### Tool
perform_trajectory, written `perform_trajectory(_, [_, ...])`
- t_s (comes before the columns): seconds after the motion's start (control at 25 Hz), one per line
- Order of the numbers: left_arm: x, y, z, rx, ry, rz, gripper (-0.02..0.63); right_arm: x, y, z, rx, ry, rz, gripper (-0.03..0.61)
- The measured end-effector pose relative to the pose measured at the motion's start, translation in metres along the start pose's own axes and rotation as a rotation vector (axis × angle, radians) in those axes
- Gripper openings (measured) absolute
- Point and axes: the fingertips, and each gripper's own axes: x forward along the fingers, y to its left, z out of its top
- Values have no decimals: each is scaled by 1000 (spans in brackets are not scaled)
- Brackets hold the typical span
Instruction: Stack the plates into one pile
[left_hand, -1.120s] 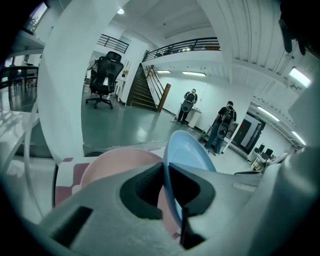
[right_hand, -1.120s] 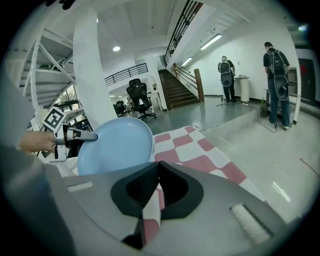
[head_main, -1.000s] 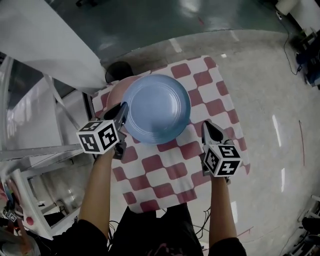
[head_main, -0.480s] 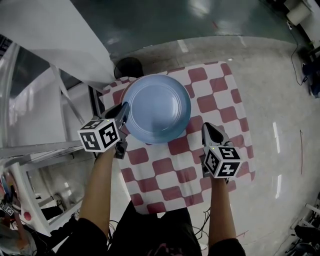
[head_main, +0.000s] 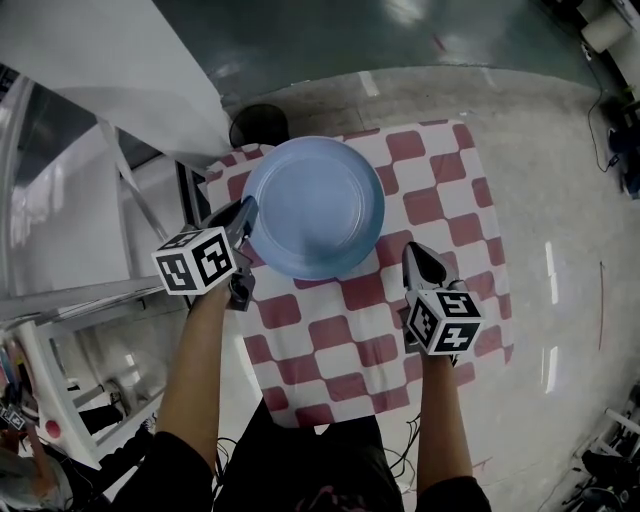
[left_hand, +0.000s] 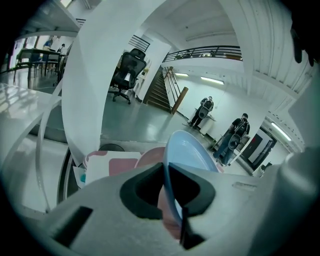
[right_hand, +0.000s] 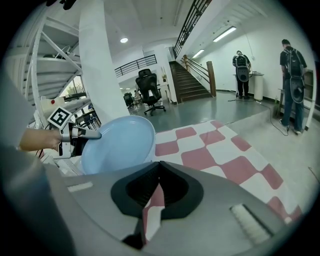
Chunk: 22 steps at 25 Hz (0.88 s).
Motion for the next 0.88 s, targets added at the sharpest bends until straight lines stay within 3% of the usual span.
perform_trajectory(0.72, [17, 19, -13, 32, 51, 32, 15, 9, -1, -15, 4, 39, -13, 6])
perform_trajectory(0.88, [20, 28, -18, 84, 81, 70, 29, 10, -2, -15, 5, 42, -19, 6])
